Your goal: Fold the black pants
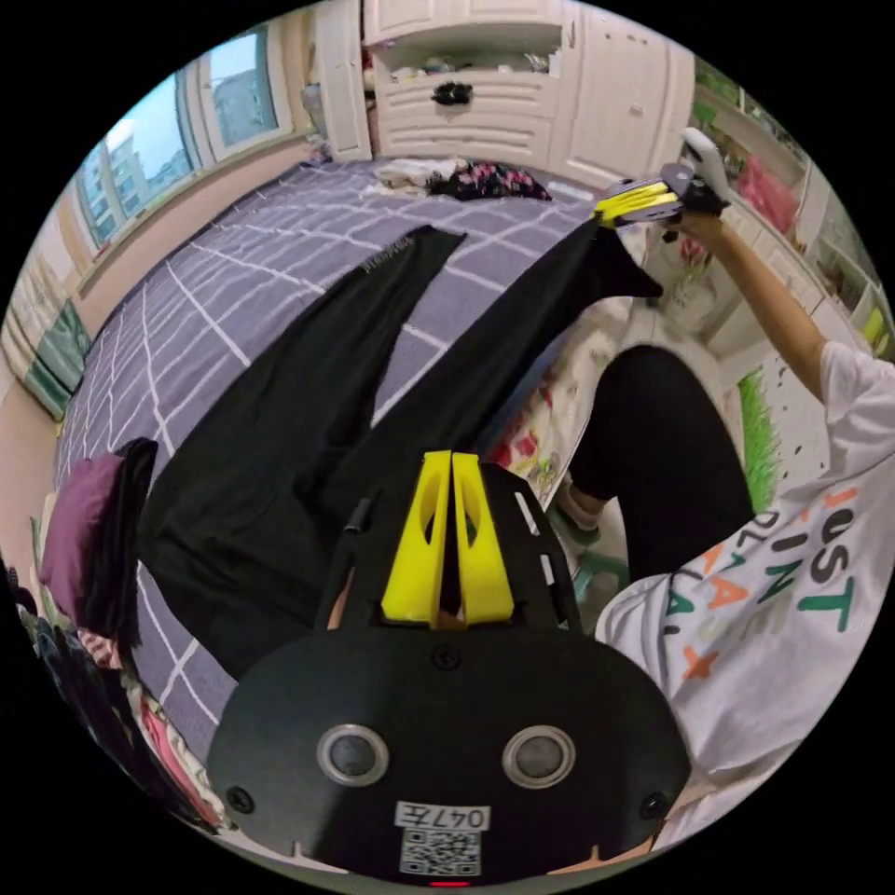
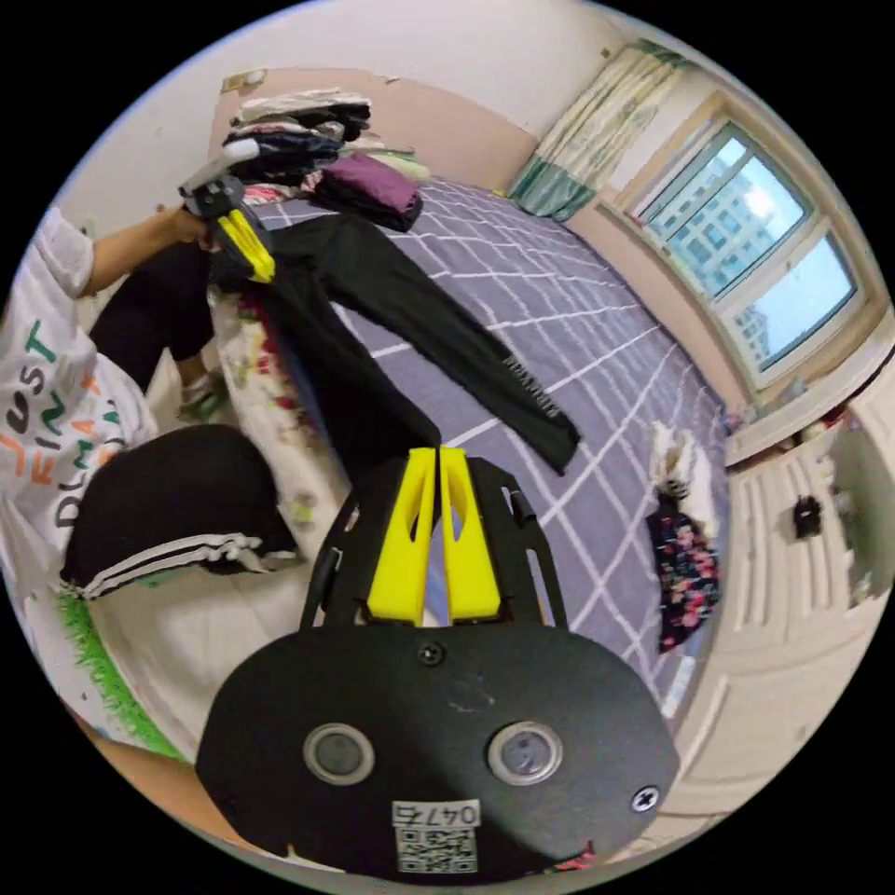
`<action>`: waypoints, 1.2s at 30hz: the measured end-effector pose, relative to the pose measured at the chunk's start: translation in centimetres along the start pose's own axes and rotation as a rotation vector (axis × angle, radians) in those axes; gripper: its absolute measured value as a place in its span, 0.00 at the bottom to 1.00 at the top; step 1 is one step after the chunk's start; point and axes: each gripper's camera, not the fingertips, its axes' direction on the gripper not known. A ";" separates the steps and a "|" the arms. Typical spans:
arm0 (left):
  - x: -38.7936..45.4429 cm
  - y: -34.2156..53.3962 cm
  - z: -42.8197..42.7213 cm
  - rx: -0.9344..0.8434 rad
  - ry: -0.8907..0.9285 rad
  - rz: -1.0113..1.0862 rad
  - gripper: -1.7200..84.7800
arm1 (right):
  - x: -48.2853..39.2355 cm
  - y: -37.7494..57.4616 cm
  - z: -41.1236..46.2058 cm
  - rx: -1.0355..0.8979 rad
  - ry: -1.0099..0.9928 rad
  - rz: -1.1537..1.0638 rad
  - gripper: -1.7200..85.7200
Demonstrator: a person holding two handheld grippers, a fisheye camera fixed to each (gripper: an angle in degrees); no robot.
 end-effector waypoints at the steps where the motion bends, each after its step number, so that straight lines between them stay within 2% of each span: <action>1: -0.3 -0.2 -0.9 0.035 0.004 -0.009 0.01 | 0.8 -2.0 -0.5 -0.021 0.135 -0.038 0.02; 4: -1.1 -0.7 -5.2 0.189 -0.009 -0.027 0.01 | 0.8 -6.1 -3.0 0.032 0.476 -0.157 0.02; 7: -1.1 -0.7 -6.7 0.209 0.003 0.008 0.01 | 0.5 -6.6 -3.9 0.093 0.557 -0.203 0.02; 10: -0.9 -0.4 -4.9 0.162 0.110 0.038 0.01 | 0.0 -3.7 -1.2 0.083 0.500 -0.192 0.02; 14: -0.7 -0.5 1.2 0.050 0.294 0.008 0.01 | -1.9 2.1 6.3 -0.122 0.373 -0.130 0.02; 16: 0.1 -0.6 3.8 -0.030 0.303 0.011 0.01 | -2.9 4.8 8.9 -0.238 0.349 -0.091 0.03; 19: 1.5 0.0 5.4 -0.093 0.221 0.045 0.01 | -3.5 8.6 10.1 -0.366 0.306 0.025 0.05; 21: 1.5 0.8 5.1 -0.085 0.227 0.038 0.01 | -2.9 10.5 8.9 -0.328 0.265 0.122 0.06; 23: 1.2 1.1 4.5 -0.079 0.259 0.031 0.01 | -0.8 12.0 6.4 -0.180 0.223 0.292 0.06; 26: 1.4 1.3 2.9 -0.059 0.286 0.065 0.01 | 2.3 11.4 5.0 -0.019 0.174 0.402 0.08; 28: 1.7 1.4 1.9 -0.046 0.278 0.080 0.01 | 3.5 9.8 5.8 0.009 0.143 0.405 0.10; 31: 2.0 1.7 1.0 -0.058 0.248 0.089 0.01 | 4.6 7.3 9.0 -0.038 0.055 0.369 0.08; 34: 1.8 2.5 0.5 -0.065 0.264 0.074 0.01 | 5.2 7.4 11.8 -0.190 0.145 0.358 0.06; 36: 1.0 3.5 -0.4 -0.045 0.329 0.051 0.01 | 5.9 9.1 11.3 -0.172 0.174 0.416 0.05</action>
